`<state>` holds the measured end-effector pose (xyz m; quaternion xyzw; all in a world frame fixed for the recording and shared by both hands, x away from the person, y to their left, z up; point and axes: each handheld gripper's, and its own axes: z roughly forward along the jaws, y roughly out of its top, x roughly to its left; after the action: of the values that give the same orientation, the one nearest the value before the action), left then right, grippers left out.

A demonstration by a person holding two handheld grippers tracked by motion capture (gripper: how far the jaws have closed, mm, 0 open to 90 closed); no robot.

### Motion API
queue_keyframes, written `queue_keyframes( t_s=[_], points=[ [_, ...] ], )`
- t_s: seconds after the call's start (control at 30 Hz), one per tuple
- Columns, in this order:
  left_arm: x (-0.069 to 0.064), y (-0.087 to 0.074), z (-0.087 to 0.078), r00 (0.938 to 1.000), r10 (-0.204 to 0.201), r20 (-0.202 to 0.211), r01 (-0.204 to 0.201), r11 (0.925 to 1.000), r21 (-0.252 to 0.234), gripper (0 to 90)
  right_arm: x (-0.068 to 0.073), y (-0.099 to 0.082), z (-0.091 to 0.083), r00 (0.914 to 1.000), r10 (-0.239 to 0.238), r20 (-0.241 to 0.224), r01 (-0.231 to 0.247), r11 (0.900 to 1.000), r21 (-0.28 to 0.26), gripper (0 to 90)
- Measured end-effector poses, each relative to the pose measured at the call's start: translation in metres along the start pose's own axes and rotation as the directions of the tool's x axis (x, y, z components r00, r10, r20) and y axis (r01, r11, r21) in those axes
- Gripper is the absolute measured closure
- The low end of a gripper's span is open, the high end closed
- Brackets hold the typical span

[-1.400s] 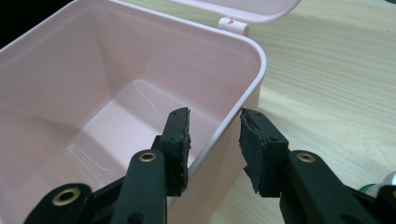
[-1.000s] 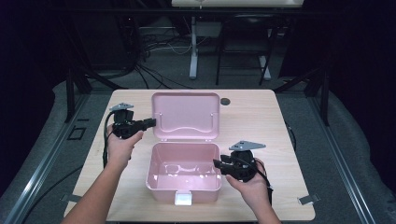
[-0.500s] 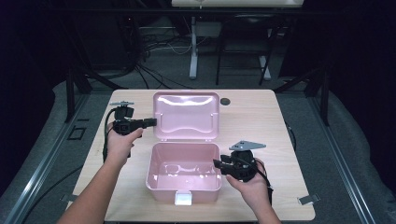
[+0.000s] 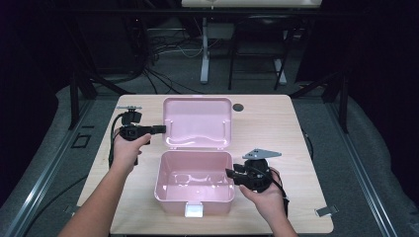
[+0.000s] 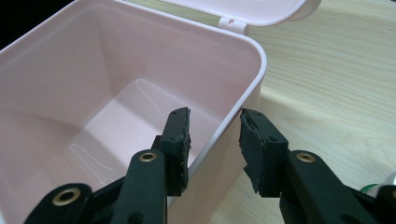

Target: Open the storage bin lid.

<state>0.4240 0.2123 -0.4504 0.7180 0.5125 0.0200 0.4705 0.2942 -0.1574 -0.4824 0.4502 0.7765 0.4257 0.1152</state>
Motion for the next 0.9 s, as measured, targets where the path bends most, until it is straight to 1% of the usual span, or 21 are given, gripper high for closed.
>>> queue_keyframes(
  t_s=[0.23, 0.53, 0.77, 0.83, 0.9],
  points=[
    [0.002, 0.002, 0.002, 0.9999, -0.014, 0.0, 0.014, 0.9997, 0.021, 83.7, 0.0, 0.0, 0.0, 1.0, 0.0, 0.0, 0.0, 1.0, 0.001, 63.2],
    [0.004, 0.002, 0.005, 0.9992, -0.04, -0.006, 0.04, 0.9987, 0.033, 84.4, 0.0, 0.0, 0.0, 1.0, -0.001, -0.001, 0.001, 1.0, 0.003, 63.4],
    [0.008, 0.0, 0.007, 0.9977, -0.067, 0.0, 0.067, 0.997, 0.039, 84.5, -0.001, 0.0, 0.0, 1.0, 0.001, -0.004, -0.001, 1.0, 0.001, 63.5],
    [0.01, 0.0, 0.007, 0.9967, -0.081, 0.006, 0.081, 0.9958, 0.043, 84.5, -0.001, 0.0, 0.0, 1.0, 0.001, -0.006, -0.001, 1.0, -0.004, 63.6],
    [0.011, 0.0, 0.008, 0.9963, -0.085, 0.011, 0.085, 0.9953, 0.047, 84.4, -0.001, 0.0, 0.0, 1.0, 0.001, -0.007, -0.001, 1.0, -0.004, 63.6]
  ],
)
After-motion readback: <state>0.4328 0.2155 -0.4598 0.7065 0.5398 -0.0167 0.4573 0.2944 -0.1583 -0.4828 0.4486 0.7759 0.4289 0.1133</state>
